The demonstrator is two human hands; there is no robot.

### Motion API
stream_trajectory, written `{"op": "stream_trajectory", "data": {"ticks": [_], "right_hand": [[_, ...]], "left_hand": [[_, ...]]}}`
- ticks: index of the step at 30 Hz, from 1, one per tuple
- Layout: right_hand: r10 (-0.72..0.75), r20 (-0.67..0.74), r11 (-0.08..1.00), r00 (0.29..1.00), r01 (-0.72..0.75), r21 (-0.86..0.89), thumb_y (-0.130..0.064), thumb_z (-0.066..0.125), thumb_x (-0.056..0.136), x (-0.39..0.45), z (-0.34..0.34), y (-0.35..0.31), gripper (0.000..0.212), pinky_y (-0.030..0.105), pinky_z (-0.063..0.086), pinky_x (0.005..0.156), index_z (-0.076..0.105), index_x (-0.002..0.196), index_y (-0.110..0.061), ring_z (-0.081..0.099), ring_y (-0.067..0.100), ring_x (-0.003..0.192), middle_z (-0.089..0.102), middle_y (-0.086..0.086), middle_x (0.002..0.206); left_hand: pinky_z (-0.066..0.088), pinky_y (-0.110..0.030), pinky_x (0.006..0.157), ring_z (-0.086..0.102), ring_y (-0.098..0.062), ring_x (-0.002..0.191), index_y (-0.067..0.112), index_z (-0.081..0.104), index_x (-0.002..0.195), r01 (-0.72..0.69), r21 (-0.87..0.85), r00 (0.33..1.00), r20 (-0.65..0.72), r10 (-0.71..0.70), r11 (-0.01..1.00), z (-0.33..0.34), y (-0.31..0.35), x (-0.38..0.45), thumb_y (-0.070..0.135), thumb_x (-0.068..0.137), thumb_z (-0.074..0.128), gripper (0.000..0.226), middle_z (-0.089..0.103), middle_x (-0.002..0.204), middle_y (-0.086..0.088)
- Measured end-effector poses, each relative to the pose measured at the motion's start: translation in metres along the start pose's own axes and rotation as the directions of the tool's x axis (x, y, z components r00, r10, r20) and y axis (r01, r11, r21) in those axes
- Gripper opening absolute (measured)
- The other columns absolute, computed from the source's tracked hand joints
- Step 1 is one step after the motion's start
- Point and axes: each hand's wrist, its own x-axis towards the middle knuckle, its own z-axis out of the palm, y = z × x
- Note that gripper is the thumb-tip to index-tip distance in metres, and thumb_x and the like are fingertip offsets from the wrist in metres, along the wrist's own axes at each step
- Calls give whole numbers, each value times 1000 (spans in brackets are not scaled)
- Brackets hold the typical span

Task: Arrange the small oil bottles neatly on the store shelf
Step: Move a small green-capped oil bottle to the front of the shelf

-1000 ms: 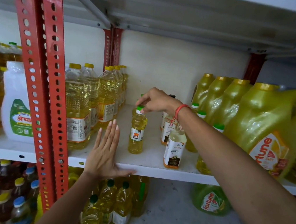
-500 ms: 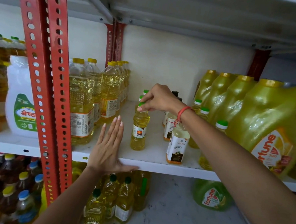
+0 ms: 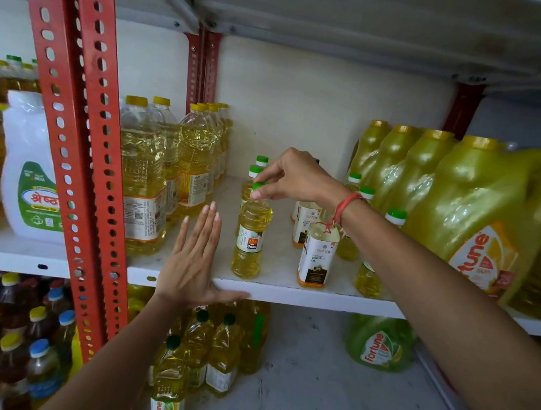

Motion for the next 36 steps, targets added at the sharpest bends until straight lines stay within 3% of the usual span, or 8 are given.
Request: {"op": "stream_trajectory", "data": {"ticks": [5,8,13,21,28,36], "right_hand": [[0,17,1000,1000,0,18,-22,83,72,-1,2,0,42,10,53,69,74,110,-4,75,22,83,78,13,96],[0,34,999,999,-1,34,-20,83,73,0,2,-1,43,10,55,70,73,111,-3,73,15,76,78,14,96],[6,52,999,999,-9,49,-20,83,72,2,2,-3,43,25,59,86,73,111,-4,75,24,91,78,15,97],[22,57,997,998,-27,72,-20,84,71,4,6,-3,44,15,59,74,73,111,-6,76,21,91,78,13,98],[22,45,995,999,-26,97,-18,84,71,5,9,-2,46,30,61,84,72,113,-6,75,23,92,77,14,103],[38,-2,998,999,-38,48,-39,80,73,-7,10,1,65,40,56,95,63,127,-8,68,24,108,69,13,123]], "left_hand": [[-3,-51,124,0,-32,154,-4,1,156,-1,7,1000,2,1,1000,-1,0,0,100,59,41,147,-2,166,-20],[-1,-52,123,0,-32,154,-4,1,156,-3,7,1000,1,3,1000,-1,0,0,100,60,41,147,-2,166,-20],[-1,-52,123,0,-32,154,-4,2,156,-3,14,1000,4,3,1000,0,0,0,101,60,40,147,-2,167,-20],[2,-53,123,1,-32,154,-4,2,156,-13,18,1000,9,13,1000,0,0,-2,100,61,40,146,-1,166,-21],[2,-52,122,0,-31,154,-5,3,155,-7,40,1000,28,6,999,1,0,-1,101,62,36,145,-1,166,-20],[1,-53,123,3,-30,154,-4,6,156,42,-6,996,-76,-42,999,-6,2,-18,92,74,31,128,2,166,-19]]}}
